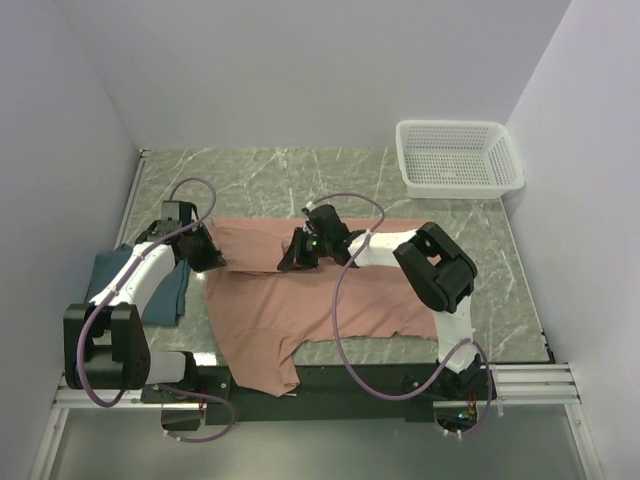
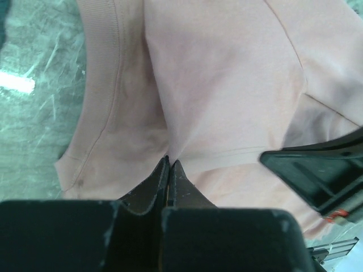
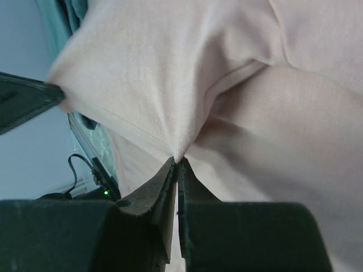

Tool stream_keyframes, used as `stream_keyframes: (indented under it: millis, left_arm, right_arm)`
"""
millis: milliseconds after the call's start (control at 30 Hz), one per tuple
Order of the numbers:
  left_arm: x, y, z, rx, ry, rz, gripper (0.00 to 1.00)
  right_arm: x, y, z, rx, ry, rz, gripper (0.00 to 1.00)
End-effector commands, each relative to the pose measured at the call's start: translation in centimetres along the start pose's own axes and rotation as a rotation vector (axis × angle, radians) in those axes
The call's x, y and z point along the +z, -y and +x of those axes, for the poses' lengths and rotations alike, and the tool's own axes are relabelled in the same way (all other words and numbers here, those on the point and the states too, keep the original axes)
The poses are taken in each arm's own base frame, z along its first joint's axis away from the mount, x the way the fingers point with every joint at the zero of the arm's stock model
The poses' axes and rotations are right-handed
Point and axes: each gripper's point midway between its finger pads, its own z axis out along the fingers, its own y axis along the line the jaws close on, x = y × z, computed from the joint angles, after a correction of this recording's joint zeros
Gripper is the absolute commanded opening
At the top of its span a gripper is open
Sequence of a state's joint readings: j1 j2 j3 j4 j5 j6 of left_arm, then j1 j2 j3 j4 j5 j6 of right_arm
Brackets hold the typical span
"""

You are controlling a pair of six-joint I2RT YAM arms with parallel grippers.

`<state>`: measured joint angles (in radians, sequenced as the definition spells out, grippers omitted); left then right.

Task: Fold and stack the t-shirts
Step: Fold the tshirt

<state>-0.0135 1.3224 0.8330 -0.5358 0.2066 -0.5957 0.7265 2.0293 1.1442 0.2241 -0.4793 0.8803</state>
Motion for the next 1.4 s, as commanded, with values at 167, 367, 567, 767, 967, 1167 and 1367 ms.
stream_keyframes:
  millis: [167, 367, 567, 767, 967, 1167, 1367]
  left_arm:
    - [-1.1, -0.1, -0.2, 0.005, -0.007, -0.024, 0.01]
    - [-0.5, -1.5, 1.3, 0.006, -0.047, -0.068, 0.01]
    - [1.4, -3.0, 2.4, -0.015, -0.062, -0.097, 0.02]
    - [2.8, -4.0, 2.5, -0.019, -0.059, -0.131, 0.02]
    - [3.4, -4.6, 2.5, -0.014, -0.057, -0.157, 0.03]
    - [3.7, -4.5, 2.1, -0.011, -0.051, -0.158, 0.04]
    - [3.8, -4.3, 2.0, -0.012, -0.056, -0.154, 0.04]
  right_arm:
    - [-3.6, -4.3, -2.6, -0.077, 0.005, 0.009, 0.13]
    - [-4.5, -3.3, -1.9, -0.067, 0.011, 0.048, 0.38]
    - [-3.7, -3.1, -1.6, -0.051, 0.035, -0.01, 0.49]
    - [-1.9, -2.3, -1.7, -0.03, 0.051, -0.048, 0.49]
    - [-0.5, -1.5, -1.5, -0.027, 0.04, -0.062, 0.47]
    - [0.4, -0.5, -1.2, -0.018, 0.027, -0.052, 0.45]
    - [0.7, -0.6, -0.8, -0.022, 0.011, -0.067, 0.41]
